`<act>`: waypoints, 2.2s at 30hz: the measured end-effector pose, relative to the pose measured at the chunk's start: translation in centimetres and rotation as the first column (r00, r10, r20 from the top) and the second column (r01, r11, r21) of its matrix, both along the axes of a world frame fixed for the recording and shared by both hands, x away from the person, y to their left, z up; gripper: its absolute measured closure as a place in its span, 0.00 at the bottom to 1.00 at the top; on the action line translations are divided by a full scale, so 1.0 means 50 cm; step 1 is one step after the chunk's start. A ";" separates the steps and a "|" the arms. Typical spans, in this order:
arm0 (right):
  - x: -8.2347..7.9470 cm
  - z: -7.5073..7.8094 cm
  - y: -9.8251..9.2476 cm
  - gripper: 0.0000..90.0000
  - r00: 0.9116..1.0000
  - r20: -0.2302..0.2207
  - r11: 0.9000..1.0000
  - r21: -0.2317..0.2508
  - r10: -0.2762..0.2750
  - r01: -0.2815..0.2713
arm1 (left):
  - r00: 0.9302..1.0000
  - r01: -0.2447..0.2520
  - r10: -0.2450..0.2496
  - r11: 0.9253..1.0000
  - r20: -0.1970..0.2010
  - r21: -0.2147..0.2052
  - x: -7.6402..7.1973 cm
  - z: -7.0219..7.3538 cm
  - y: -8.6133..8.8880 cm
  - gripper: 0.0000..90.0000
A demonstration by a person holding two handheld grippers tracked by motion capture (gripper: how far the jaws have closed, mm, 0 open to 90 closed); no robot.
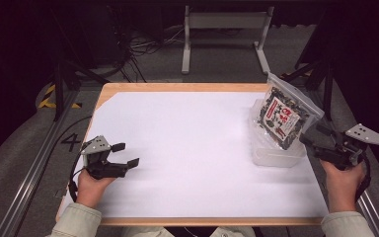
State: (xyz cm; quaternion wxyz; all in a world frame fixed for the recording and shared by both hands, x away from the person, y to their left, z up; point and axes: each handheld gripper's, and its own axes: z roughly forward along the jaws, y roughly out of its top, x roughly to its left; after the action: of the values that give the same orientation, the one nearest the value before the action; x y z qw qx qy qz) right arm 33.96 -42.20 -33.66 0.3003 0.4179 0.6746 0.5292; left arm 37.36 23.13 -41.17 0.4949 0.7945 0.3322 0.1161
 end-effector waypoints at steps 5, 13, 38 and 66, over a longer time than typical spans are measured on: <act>-0.030 0.015 0.018 0.19 0.999 0.028 0.999 -0.031 0.025 -0.024 | 1.000 0.002 -0.002 1.000 0.002 -0.002 0.001 0.000 -0.004 0.18; -0.064 0.036 0.069 0.06 0.993 0.069 0.995 -0.041 0.099 -0.096 | 1.000 0.013 -0.013 1.000 0.015 -0.012 -0.004 0.003 -0.004 0.17; -0.061 -0.005 0.219 0.00 0.944 0.061 0.945 -0.060 0.324 -0.321 | 0.996 0.077 -0.075 0.995 0.038 -0.063 -0.016 0.009 -0.013 0.13; -0.016 -0.139 0.276 0.00 0.924 -0.056 0.920 -0.079 0.379 -0.383 | 0.994 0.111 -0.110 0.992 0.025 -0.052 -0.015 0.005 -0.019 0.12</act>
State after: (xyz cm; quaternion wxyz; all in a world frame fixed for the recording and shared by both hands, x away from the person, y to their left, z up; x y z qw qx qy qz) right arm 33.14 -28.41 -40.62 0.1965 0.2754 0.7716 0.5386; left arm 36.59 22.19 -40.94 0.5253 0.7967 0.2854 0.0885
